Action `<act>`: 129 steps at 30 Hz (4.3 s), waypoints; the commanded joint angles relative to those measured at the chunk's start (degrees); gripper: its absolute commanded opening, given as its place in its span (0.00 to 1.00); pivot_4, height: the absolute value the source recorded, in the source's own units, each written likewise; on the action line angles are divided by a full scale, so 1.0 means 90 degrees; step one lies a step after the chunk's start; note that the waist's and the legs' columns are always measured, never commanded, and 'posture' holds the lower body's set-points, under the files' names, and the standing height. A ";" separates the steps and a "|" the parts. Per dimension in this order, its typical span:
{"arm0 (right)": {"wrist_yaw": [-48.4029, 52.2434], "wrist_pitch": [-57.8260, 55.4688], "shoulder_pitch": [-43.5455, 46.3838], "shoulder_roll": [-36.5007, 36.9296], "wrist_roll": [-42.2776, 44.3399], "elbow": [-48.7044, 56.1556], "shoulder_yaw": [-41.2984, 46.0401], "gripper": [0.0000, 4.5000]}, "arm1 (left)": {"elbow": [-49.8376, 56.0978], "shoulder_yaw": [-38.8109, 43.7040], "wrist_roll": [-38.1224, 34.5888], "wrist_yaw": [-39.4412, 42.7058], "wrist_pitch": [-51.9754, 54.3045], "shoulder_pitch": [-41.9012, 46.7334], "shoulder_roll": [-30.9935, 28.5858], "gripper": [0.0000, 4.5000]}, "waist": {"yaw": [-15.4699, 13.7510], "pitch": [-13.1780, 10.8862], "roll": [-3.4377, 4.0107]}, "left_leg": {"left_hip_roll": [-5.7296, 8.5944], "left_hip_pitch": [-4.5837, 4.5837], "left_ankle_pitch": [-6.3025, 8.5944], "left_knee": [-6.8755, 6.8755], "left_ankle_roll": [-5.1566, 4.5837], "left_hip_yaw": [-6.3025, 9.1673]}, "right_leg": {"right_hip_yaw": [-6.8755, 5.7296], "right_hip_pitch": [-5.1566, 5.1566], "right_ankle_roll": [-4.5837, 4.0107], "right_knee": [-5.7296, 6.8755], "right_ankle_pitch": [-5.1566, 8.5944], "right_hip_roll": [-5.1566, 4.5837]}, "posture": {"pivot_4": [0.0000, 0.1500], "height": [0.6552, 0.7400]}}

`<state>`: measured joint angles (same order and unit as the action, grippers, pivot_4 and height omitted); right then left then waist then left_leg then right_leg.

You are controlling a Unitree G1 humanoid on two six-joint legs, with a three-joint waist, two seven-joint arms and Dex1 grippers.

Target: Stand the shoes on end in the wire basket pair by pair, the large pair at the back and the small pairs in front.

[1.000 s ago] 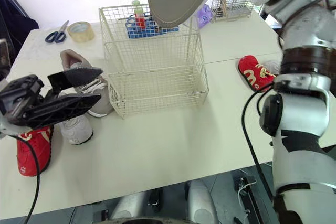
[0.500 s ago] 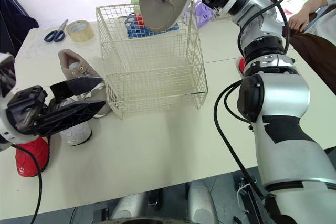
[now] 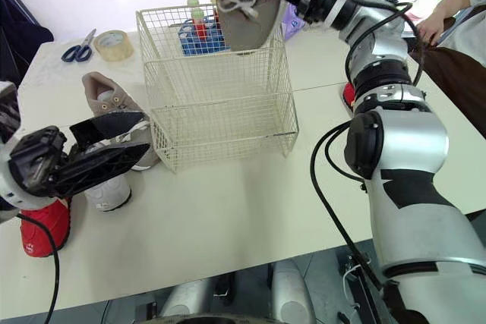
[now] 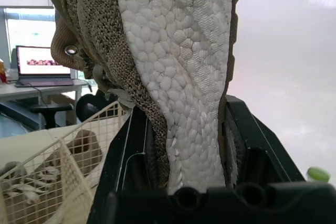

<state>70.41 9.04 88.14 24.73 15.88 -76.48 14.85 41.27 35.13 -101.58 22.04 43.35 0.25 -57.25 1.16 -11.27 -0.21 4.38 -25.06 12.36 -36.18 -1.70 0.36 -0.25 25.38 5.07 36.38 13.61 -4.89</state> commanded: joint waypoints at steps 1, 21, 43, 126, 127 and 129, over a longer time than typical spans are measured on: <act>-0.0102 -0.0143 -0.0010 -0.0046 -0.0130 0.0054 0.0069 0.27 | 0.0012 -0.0071 0.0096 -0.0020 -0.0135 0.0111 -0.0040 0.98 | 0.0005 0.0001 -0.0001 | 0.0000 0.0002 0.0000 0.0000 0.0000 0.0000 | 0.0000 -0.0001 0.0000 0.0000 0.0000 0.0000 | 1.00 1.00; -0.0299 -0.0298 -0.0203 0.0121 -0.0534 0.0114 0.0197 1.00 | 0.0000 -0.0615 0.0348 -0.0345 -0.0224 0.0485 0.0055 1.00 | -0.0011 0.0003 -0.0002 | -0.0009 0.0104 0.0009 0.0004 -0.0002 0.0001 | 0.0001 -0.0099 -0.0014 -0.0005 -0.0004 0.0012 | 1.00 1.00; -0.0083 -0.0169 -0.0224 0.0451 -0.0772 0.0445 0.0038 1.00 | 0.0058 -0.1000 0.0689 -0.0376 -0.0290 0.0624 0.0354 1.00 | -0.0004 0.0003 -0.0003 | -0.0013 0.0103 0.0011 0.0005 -0.0002 0.0001 | 0.0001 -0.0098 -0.0013 -0.0007 -0.0005 0.0015 | 1.00 1.00; -0.0904 -0.5796 -0.3840 0.2279 0.2051 1.0580 -0.2098 1.00 | -1.2408 -0.0779 0.8721 0.3633 -0.1804 0.7091 0.0418 0.01 | -0.0186 0.0065 -0.0105 | -0.0025 -0.0081 0.0029 -0.0118 -0.0065 -0.0012 | -0.0030 0.0044 0.0018 0.0058 -0.0050 -0.0019 | 1.00 1.00; -0.0913 -0.5736 -0.3834 0.2255 0.2032 1.0529 -0.2089 1.00 | -1.2328 -0.0737 0.8688 0.3704 -0.1826 0.7117 0.0350 0.01 | -0.0181 0.0064 -0.0106 | -0.0025 -0.0081 0.0029 -0.0117 -0.0065 -0.0012 | -0.0030 0.0045 0.0019 0.0058 -0.0050 -0.0018 | 1.00 1.00; -0.0886 -0.5646 -0.3772 0.2268 0.2007 1.0384 -0.2036 1.00 | -1.2027 -0.0730 0.8605 0.3998 -0.1778 0.7142 0.0217 0.01 | -0.0169 0.0064 -0.0106 | -0.0025 -0.0081 0.0029 -0.0117 -0.0065 -0.0013 | -0.0031 0.0045 0.0019 0.0058 -0.0050 -0.0017 | 1.00 1.00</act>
<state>62.35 -43.21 53.09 44.99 34.22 17.31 -5.79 -71.73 26.34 -21.54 54.76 28.35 61.77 -52.71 -0.36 -10.69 -1.16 4.16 -25.79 12.62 -37.23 -2.28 0.24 -0.52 25.79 5.24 36.91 13.16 -5.05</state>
